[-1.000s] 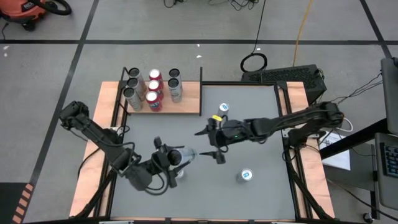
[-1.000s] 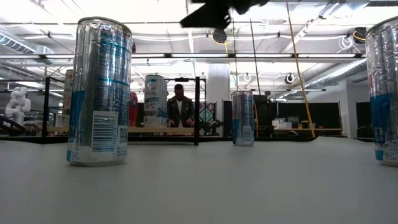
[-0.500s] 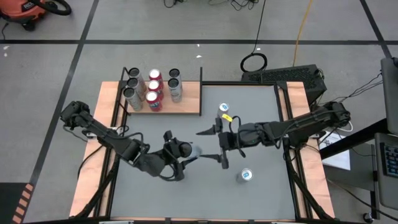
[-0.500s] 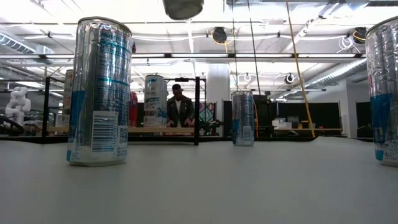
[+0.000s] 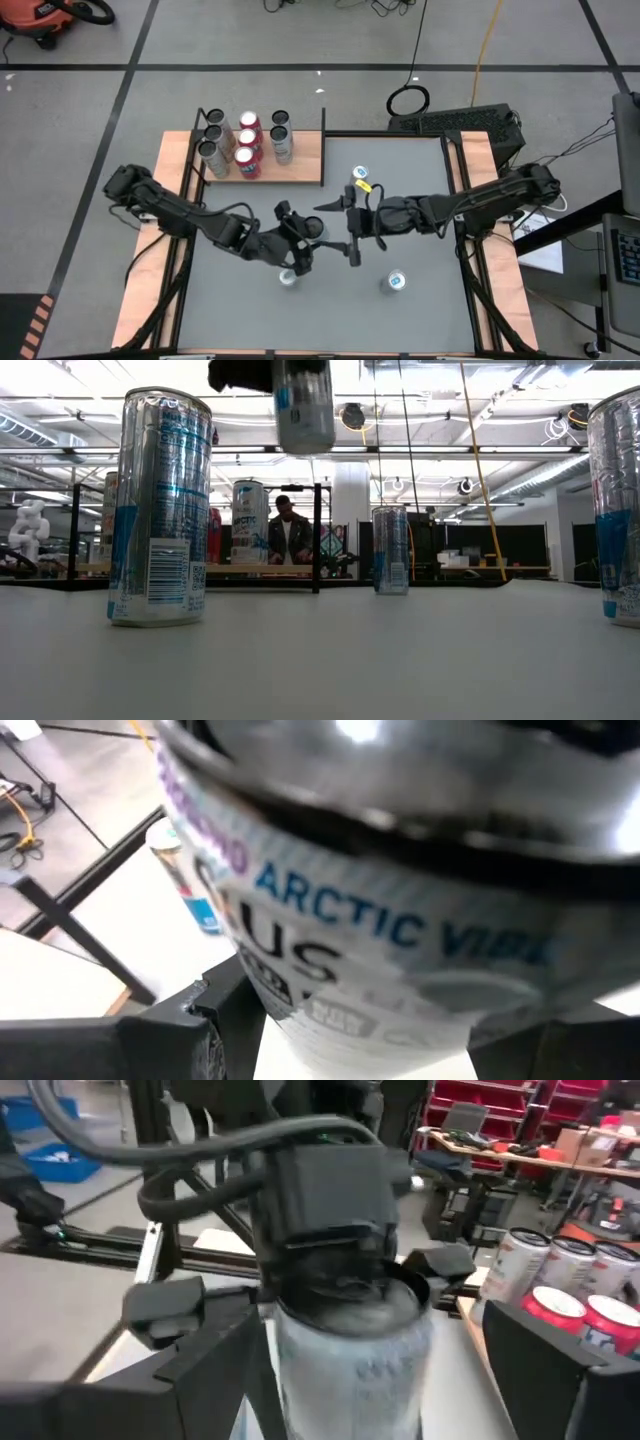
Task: Place canned beverage on shelf
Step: Put the white-blue soda can on the shelf aligned with the other white-blue soda can
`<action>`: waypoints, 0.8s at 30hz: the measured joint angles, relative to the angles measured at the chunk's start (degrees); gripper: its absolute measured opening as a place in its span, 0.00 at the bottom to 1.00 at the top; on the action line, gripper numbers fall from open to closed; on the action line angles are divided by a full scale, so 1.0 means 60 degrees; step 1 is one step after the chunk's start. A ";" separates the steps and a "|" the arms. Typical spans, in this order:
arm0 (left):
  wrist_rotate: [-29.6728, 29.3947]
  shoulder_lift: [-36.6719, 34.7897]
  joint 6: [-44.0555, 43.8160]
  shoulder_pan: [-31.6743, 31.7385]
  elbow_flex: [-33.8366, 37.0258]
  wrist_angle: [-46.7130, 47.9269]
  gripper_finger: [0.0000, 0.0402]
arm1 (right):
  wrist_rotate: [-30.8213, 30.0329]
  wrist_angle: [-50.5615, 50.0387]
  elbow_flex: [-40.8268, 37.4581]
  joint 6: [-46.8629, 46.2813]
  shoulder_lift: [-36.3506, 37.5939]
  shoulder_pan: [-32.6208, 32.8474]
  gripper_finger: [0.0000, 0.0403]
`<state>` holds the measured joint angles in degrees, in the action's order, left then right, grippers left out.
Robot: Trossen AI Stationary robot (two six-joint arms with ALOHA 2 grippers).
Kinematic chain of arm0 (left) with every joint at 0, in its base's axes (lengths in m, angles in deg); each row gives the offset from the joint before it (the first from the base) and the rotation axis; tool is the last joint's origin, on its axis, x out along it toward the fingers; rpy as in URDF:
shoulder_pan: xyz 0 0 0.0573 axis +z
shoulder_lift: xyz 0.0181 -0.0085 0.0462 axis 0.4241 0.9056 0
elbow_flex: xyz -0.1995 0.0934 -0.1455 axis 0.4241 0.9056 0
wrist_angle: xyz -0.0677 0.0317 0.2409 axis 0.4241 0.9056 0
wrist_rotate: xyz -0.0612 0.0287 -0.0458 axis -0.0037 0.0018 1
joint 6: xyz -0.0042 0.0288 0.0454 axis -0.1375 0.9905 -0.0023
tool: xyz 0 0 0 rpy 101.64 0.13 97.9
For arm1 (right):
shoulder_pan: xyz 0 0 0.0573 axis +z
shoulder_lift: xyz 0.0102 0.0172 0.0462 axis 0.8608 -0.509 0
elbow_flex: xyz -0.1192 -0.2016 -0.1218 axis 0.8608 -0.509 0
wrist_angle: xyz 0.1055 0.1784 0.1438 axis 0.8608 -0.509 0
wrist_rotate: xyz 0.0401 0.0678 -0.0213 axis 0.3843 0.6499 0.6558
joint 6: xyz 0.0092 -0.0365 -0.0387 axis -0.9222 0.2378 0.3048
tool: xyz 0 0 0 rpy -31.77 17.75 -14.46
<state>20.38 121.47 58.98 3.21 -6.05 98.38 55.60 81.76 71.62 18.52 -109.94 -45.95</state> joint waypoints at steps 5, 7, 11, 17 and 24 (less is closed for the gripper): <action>0.0204 0.0037 -0.0002 0.0184 0.0000 -0.0140 0.64 | 0.0035 -0.0267 0.0000 0.0316 -0.0206 -0.0086 0.79; 0.0337 0.0034 -0.0006 0.0240 0.0000 -0.0123 0.64 | 0.0036 -0.0144 0.0000 0.0469 -0.0293 -0.0117 0.79; 0.0390 0.0034 -0.0004 0.0310 0.0000 -0.0100 0.64 | 0.0050 -0.0122 0.0000 0.0669 -0.0303 -0.0128 0.79; 0.0394 0.0033 0.0000 0.0352 0.0000 -0.0146 0.64 | 0.0295 -0.0114 0.0000 0.0927 -0.0300 -0.0273 0.73; 0.0381 0.0026 0.0001 0.0365 0.0000 -0.0150 0.64 | 0.0592 0.0021 0.0000 0.0759 -0.0300 -0.0554 0.62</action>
<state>22.66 121.62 58.99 5.40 -6.05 97.48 59.16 81.88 71.62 23.08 -111.74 -49.27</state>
